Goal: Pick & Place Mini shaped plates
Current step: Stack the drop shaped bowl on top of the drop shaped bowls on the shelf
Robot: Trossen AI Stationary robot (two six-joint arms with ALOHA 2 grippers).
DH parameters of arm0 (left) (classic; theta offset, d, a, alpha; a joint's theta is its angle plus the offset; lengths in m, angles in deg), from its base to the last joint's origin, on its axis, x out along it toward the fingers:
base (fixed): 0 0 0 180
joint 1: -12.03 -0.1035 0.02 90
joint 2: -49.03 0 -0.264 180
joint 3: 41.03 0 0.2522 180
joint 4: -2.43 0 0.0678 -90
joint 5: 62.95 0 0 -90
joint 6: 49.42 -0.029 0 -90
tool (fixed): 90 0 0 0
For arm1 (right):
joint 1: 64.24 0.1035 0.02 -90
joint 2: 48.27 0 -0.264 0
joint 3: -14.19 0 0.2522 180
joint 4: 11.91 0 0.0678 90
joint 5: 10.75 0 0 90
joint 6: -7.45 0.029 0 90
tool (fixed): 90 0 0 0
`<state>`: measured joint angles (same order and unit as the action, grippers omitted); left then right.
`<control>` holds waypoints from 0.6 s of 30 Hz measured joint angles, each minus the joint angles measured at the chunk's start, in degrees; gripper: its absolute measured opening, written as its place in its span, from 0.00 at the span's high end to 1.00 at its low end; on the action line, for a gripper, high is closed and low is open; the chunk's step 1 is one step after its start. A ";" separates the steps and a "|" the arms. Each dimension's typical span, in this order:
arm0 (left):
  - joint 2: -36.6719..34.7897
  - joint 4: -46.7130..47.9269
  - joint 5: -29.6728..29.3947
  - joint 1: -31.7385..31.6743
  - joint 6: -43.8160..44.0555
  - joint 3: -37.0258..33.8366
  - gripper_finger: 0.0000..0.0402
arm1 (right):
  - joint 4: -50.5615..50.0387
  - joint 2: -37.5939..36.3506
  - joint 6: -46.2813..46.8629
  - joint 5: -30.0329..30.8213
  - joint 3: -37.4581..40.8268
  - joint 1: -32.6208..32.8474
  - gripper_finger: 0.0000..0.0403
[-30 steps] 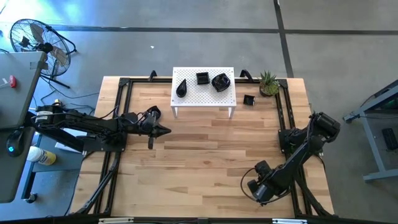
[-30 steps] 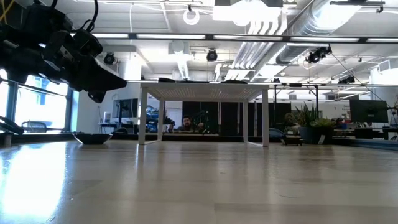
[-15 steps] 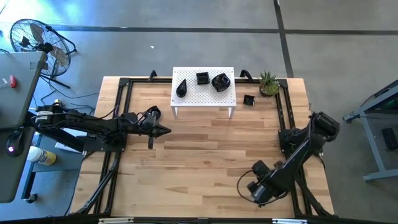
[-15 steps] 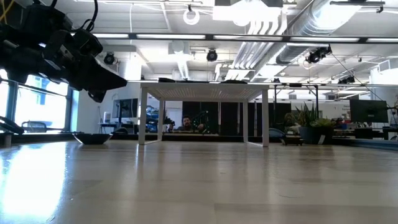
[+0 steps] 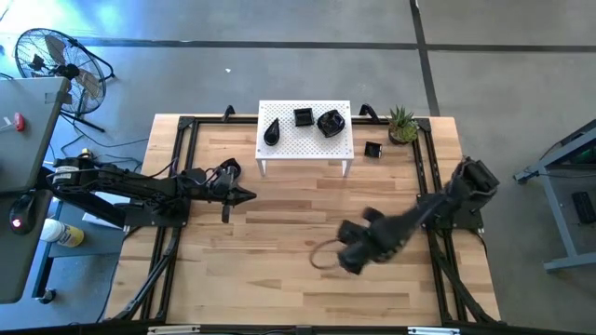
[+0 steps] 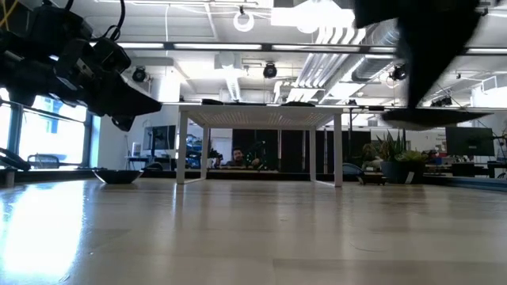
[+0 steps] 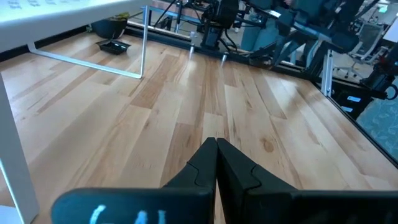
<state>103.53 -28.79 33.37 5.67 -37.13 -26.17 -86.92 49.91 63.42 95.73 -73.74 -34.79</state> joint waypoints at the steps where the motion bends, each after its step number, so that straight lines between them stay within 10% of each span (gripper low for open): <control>1: 0.00 0.16 0.00 0.02 0.00 0.02 1.00 | 2.42 0.10 -4.04 0.07 0.00 -1.94 0.98; 18: 0.00 0.64 0.42 0.00 0.00 0.02 1.00 | 41.87 12.21 -93.39 -12.19 -0.02 -20.01 0.98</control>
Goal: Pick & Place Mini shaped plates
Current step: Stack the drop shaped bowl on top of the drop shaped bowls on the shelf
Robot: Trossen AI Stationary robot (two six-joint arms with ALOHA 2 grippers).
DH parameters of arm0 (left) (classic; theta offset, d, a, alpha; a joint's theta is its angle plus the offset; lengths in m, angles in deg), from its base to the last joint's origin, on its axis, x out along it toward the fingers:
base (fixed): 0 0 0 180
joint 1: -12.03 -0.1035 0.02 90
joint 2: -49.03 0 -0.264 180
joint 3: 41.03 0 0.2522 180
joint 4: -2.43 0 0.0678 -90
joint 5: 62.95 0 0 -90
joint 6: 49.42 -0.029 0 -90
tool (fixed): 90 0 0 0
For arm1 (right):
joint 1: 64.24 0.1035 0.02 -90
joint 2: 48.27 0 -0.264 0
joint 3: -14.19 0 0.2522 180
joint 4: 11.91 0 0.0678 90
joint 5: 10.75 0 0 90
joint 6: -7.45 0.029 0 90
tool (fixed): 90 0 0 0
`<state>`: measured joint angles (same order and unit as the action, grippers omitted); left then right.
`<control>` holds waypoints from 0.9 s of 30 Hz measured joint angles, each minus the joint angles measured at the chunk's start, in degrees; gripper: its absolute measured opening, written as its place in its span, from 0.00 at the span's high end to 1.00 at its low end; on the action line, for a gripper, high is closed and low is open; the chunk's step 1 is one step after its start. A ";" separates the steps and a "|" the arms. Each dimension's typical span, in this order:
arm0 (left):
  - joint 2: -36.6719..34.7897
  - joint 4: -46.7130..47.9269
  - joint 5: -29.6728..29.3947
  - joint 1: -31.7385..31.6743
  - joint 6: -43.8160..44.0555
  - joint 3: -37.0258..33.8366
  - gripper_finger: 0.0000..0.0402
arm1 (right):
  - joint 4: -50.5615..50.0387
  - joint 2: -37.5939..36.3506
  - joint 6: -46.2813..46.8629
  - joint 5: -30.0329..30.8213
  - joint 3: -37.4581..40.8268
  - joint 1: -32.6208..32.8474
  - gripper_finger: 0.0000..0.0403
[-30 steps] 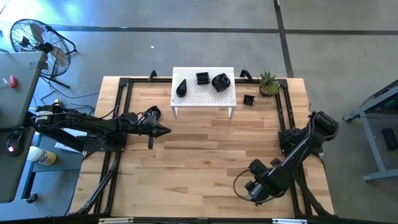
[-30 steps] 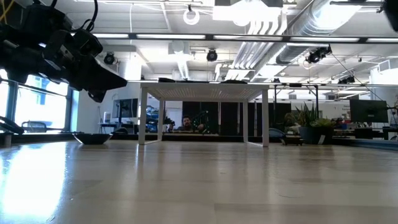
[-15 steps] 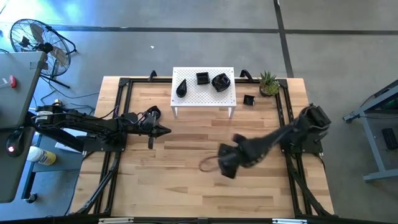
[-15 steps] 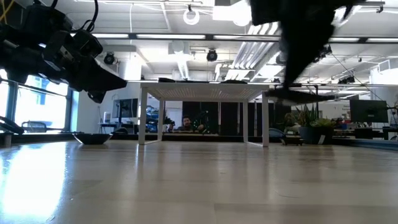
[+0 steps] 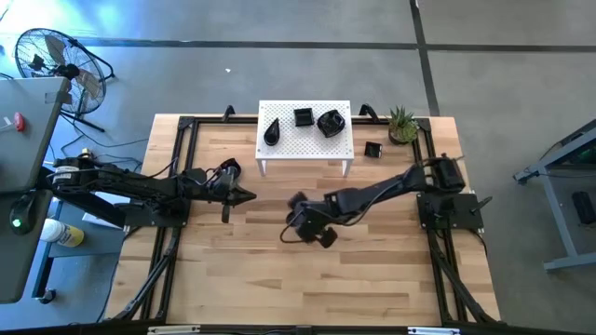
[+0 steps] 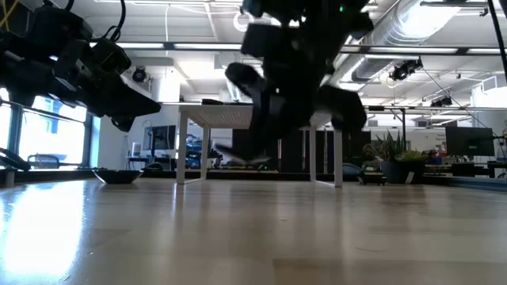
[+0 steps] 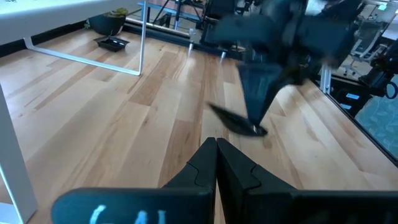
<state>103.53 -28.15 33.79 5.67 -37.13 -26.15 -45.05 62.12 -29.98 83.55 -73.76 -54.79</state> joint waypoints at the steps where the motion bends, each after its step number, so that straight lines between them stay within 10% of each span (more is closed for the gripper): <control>1: 0.00 0.00 0.02 0.00 0.00 -0.02 1.00 | 0.35 0.85 -5.47 -0.30 0.00 -0.16 0.98; 14: 0.02 1.02 0.13 0.00 0.00 0.00 1.00 | 0.97 6.16 -42.62 3.40 0.00 -2.07 0.97; 27: 0.02 0.87 -1.78 0.00 0.00 0.00 1.00 | 4.84 6.16 -39.71 15.17 0.00 2.54 0.70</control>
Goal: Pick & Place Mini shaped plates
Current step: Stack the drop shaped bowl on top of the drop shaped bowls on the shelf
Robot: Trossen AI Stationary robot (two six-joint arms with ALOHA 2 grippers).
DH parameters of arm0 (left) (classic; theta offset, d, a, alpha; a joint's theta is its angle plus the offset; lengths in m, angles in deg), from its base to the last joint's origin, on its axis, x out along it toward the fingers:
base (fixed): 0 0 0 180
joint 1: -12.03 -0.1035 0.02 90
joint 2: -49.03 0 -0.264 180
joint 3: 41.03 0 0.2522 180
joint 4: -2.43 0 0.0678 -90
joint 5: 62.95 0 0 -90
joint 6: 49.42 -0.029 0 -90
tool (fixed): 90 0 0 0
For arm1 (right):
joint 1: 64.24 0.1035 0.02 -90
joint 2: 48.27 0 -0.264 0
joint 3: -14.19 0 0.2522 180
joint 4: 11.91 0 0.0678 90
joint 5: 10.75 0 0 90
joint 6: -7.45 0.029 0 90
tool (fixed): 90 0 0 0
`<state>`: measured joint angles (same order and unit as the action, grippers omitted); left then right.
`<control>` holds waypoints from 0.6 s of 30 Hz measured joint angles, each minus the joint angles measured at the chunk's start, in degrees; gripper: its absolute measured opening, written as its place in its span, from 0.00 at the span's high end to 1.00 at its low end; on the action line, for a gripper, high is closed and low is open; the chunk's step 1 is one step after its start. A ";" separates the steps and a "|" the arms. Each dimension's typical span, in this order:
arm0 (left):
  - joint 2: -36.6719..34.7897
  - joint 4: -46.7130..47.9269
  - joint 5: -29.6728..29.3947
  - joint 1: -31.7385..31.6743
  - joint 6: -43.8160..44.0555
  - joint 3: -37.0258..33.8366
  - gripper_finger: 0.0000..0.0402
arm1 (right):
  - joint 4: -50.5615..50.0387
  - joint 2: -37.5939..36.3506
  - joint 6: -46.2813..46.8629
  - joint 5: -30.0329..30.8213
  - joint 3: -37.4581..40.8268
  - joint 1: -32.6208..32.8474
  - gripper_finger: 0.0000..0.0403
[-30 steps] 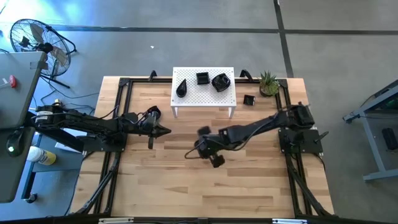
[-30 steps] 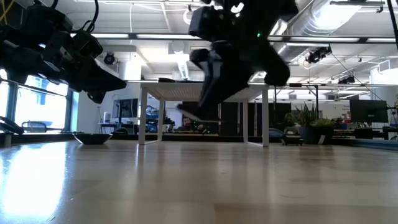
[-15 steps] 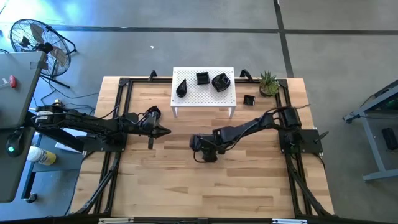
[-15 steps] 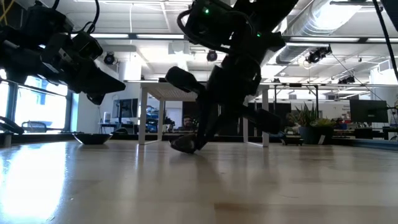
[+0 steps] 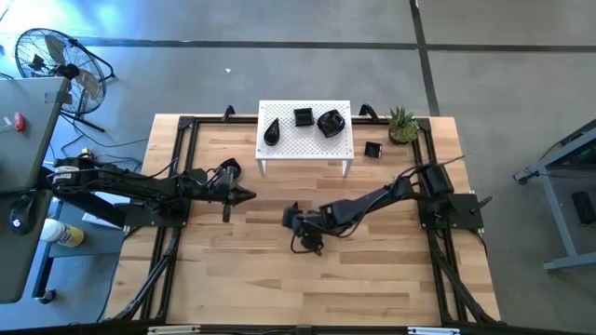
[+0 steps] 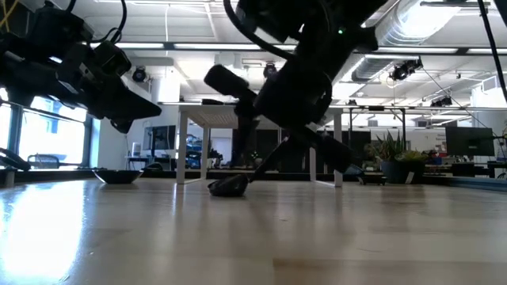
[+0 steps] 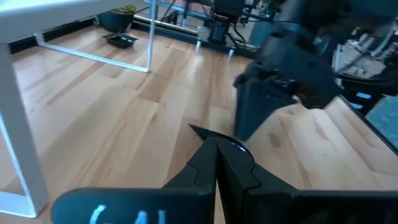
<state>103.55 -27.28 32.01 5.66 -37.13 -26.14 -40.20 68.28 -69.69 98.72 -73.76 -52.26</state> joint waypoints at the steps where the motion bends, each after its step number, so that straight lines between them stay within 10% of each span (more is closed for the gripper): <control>1: 0.00 0.00 -0.29 0.00 0.00 -0.01 1.00 | 0.35 0.00 0.93 1.38 0.00 0.65 0.68; 12: 0.00 0.16 0.05 0.00 0.39 0.00 1.00 | -2.19 -0.53 19.25 11.45 0.00 4.96 0.71; 18: 0.00 0.59 0.01 0.00 3.26 0.00 1.00 | -4.52 -4.69 39.15 -1.42 1.89 4.78 0.90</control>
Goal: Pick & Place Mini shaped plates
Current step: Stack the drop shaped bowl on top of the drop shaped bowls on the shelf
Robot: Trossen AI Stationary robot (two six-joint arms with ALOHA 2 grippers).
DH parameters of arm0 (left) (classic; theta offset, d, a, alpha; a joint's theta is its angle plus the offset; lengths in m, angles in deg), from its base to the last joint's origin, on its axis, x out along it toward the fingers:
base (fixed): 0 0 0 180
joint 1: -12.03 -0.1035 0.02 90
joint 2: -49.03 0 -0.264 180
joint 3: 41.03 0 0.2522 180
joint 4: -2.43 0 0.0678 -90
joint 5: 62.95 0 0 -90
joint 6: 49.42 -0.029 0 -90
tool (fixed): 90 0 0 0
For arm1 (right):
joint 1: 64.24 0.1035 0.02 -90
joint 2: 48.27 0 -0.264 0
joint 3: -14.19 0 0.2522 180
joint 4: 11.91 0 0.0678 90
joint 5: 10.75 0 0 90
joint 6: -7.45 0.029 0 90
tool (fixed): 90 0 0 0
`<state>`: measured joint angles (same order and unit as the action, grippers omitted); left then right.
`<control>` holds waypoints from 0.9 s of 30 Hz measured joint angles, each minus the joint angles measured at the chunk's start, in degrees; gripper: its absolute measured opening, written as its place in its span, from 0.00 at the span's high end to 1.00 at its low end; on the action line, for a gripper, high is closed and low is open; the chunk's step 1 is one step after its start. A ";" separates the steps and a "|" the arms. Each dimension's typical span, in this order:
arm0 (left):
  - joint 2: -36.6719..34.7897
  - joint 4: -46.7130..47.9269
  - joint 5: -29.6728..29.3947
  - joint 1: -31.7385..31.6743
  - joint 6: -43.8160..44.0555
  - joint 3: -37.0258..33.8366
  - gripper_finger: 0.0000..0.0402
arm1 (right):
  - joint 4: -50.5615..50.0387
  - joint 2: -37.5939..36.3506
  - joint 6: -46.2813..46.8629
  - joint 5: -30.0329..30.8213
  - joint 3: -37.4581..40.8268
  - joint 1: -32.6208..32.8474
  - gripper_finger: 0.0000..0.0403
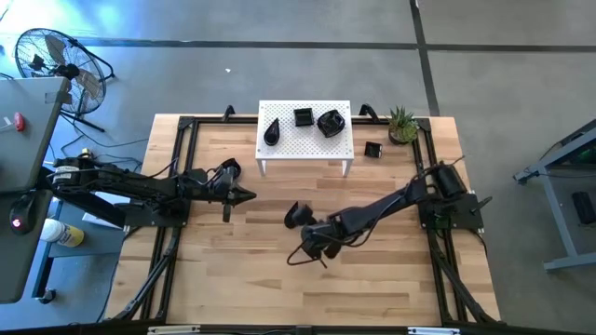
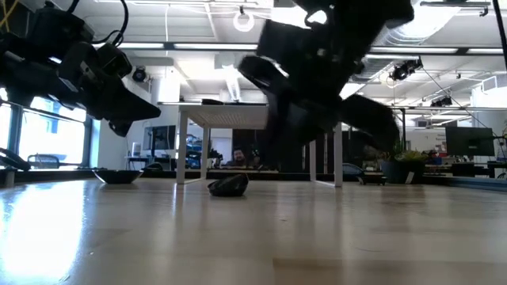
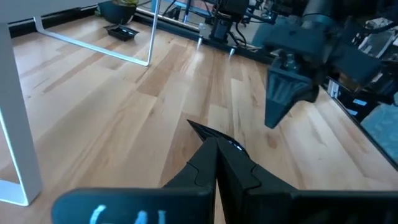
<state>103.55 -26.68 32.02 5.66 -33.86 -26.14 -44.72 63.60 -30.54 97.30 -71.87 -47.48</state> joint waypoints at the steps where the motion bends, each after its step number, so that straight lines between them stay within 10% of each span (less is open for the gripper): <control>1: 0.00 0.03 0.04 0.00 0.20 0.00 1.00 | 1.25 -0.95 2.17 -1.32 1.68 -0.08 0.94; 9: 0.03 6.35 2.07 1.69 1.65 2.93 1.00 | 39.01 -8.04 21.19 2.72 25.49 0.27 0.98; 16: 2.72 13.29 -8.98 9.67 1.02 9.90 1.00 | 71.79 -12.97 34.67 7.59 42.24 0.13 0.98; 27: 9.45 29.07 -21.09 18.08 9.43 24.07 0.99 | 87.11 -14.04 39.42 10.66 52.26 8.28 1.00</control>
<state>113.00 2.39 10.92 23.74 -24.44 -2.08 42.38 49.55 8.88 107.96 -19.61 -39.20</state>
